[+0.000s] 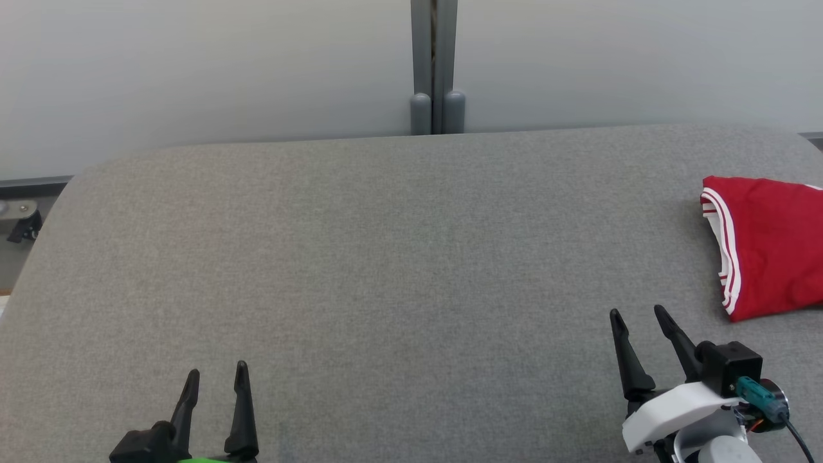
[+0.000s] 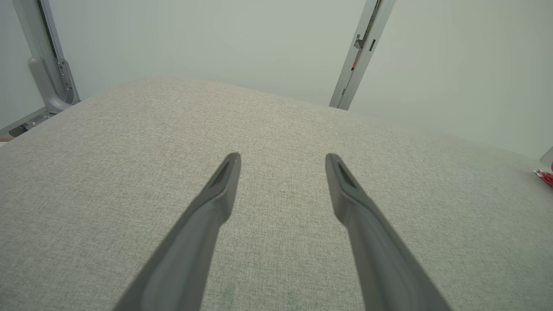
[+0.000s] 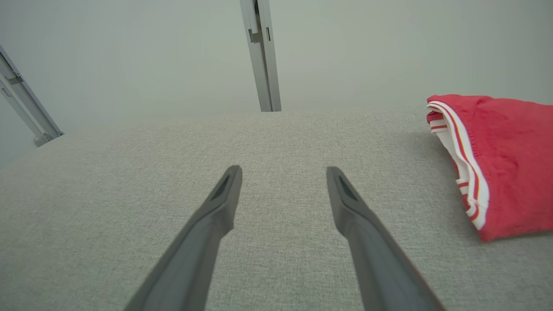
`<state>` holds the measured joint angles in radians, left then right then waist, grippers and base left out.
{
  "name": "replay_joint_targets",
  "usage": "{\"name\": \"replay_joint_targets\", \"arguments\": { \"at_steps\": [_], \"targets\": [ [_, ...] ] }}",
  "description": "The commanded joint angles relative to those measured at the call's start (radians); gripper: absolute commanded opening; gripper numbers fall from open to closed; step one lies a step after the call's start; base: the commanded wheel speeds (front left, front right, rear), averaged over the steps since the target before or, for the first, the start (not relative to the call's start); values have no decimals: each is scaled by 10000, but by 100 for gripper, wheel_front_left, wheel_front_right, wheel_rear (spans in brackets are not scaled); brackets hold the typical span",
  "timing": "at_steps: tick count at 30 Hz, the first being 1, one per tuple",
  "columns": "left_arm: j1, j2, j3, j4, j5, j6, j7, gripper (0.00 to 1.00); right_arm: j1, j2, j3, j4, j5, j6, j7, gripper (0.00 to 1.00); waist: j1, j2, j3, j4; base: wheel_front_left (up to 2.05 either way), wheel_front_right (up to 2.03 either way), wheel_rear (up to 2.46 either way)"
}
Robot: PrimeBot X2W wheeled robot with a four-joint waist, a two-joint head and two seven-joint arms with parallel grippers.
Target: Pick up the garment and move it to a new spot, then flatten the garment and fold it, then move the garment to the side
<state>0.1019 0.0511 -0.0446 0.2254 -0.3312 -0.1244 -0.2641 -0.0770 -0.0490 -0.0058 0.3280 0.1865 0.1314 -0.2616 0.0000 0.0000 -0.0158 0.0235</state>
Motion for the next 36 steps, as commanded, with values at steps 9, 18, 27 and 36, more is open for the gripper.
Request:
{"name": "replay_joint_targets", "arguments": {
  "at_steps": [9,18,27,36],
  "targets": [
    [-42,-8,-55,153,254,17,1,0,4,8,133,33,99,0,3,0,0,0,6,16,0,0,0],
    [-195,-24,68,340,-937,28,340,0,-38,41,-49,222,1356,-1,425,0,0,0,13,3,0,0,0],
    [-465,-15,266,277,-2459,56,779,0,-57,31,-143,36,3021,-2,815,0,0,0,24,-15,0,0,0],
    [-684,-8,425,224,-3728,81,1142,0,-106,23,-253,-81,4400,-3,1164,0,0,0,34,-33,0,0,0]
  ]
}}
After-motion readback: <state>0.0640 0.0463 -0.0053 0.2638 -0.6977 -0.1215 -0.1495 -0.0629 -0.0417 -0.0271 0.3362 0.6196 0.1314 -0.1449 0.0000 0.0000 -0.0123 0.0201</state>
